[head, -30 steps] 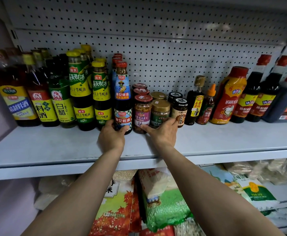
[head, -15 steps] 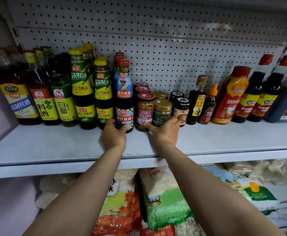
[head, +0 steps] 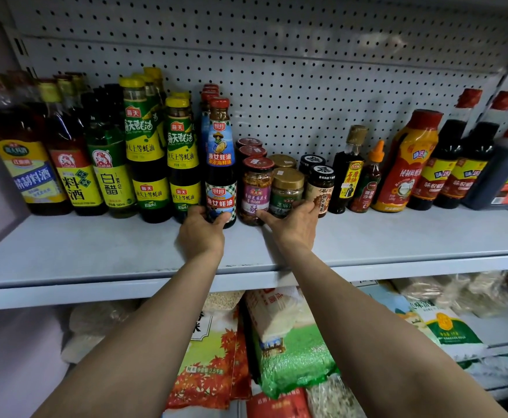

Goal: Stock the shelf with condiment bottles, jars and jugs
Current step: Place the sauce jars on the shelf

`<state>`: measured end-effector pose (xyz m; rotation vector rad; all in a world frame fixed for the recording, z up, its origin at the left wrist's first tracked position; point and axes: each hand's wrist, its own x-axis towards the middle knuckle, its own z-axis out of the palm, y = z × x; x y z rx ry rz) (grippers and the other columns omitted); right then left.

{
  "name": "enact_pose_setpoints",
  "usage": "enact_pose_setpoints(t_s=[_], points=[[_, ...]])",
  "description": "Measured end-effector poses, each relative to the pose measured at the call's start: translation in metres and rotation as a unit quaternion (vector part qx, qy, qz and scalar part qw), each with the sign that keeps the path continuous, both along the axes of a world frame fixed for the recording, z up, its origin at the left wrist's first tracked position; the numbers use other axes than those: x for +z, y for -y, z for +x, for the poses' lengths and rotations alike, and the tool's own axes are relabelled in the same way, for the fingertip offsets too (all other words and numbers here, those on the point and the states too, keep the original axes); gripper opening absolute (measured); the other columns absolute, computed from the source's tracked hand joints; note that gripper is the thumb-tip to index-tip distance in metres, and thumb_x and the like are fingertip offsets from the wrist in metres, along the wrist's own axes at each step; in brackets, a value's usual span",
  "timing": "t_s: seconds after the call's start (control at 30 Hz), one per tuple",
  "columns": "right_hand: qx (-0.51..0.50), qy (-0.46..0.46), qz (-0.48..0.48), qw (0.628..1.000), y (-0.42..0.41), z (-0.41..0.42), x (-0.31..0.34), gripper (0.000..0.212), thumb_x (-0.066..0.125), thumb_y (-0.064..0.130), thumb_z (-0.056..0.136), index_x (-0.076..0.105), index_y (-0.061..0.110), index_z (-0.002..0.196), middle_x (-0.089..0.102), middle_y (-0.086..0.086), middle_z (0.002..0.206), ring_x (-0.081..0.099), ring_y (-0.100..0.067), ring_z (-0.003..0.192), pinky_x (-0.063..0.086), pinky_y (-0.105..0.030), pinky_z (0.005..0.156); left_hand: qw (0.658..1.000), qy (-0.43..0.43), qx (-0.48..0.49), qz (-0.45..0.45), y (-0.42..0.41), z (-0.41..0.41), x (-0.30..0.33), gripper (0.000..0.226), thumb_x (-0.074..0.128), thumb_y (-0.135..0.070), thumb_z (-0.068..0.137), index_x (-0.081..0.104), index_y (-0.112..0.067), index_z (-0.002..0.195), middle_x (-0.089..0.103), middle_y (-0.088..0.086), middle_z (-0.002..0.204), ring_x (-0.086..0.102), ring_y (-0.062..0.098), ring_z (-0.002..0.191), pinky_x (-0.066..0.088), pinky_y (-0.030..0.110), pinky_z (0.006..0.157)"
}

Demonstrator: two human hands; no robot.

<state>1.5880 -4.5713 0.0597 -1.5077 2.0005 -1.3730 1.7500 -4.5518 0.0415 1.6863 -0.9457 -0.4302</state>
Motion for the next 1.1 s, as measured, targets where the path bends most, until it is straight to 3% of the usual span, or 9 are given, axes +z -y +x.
enact_pose_setpoints(t_s=[0.33,0.57,0.83,0.97,1.03,1.1], points=[[-0.013,-0.003,0.009,1.000,0.002,0.003,0.001,0.103,0.089,0.056,0.057,0.039,0.004,0.130,0.046,-0.012,0.134,0.045,-0.031,0.129,0.042,-0.041,0.108,1.000,0.028,0.007,0.010,0.000,-0.001,0.001,0.042,0.076,-0.049,0.077,0.063,-0.021,0.106,0.072,0.003,0.104,0.066,0.028,0.093,0.054,0.042,0.084],[0.021,-0.014,0.005,1.000,-0.015,-0.009,-0.001,0.090,0.087,0.051,0.065,0.042,0.009,0.132,0.045,-0.009,0.136,0.049,-0.028,0.125,0.044,-0.042,0.105,0.999,0.048,-0.006,0.004,-0.006,0.000,0.003,0.045,0.077,-0.048,0.076,0.061,-0.017,0.105,0.071,0.007,0.107,0.065,0.032,0.097,0.053,0.043,0.083],[0.135,-0.048,0.082,0.986,-0.062,-0.068,0.008,0.079,0.082,0.046,0.074,0.041,0.017,0.136,0.060,-0.008,0.128,0.062,-0.024,0.108,0.049,-0.034,0.087,1.000,0.008,-0.003,0.008,-0.049,-0.014,0.012,0.057,0.082,-0.040,0.075,0.057,-0.011,0.117,0.066,0.011,0.116,0.063,0.032,0.104,0.051,0.043,0.088],[0.193,-0.069,0.095,0.974,-0.093,-0.098,0.018,0.073,0.083,0.040,0.076,0.046,0.019,0.134,0.060,-0.009,0.129,0.061,-0.023,0.107,0.046,-0.031,0.081,0.999,-0.030,-0.008,-0.018,-0.092,-0.047,0.013,0.047,0.079,-0.026,0.081,0.057,-0.011,0.121,0.062,0.011,0.122,0.061,0.023,0.096,0.043,0.030,0.080],[0.223,-0.105,0.104,0.964,-0.110,-0.112,0.022,0.069,0.083,0.038,0.076,0.050,0.018,0.132,0.062,-0.007,0.126,0.059,-0.018,0.098,0.045,-0.029,0.077,1.000,-0.020,-0.014,-0.012,-0.116,-0.067,0.012,0.042,0.078,-0.023,0.082,0.059,-0.015,0.119,0.062,0.010,0.122,0.061,0.021,0.092,0.043,0.028,0.080],[0.250,-0.182,0.110,0.944,-0.127,-0.129,0.022,0.065,0.082,0.037,0.077,0.052,0.016,0.132,0.061,-0.008,0.126,0.059,-0.021,0.104,0.047,-0.032,0.081,1.000,0.009,-0.026,0.013,-0.140,-0.088,0.006,0.040,0.078,-0.022,0.082,0.060,-0.017,0.117,0.062,0.010,0.120,0.061,0.023,0.097,0.045,0.028,0.082]])
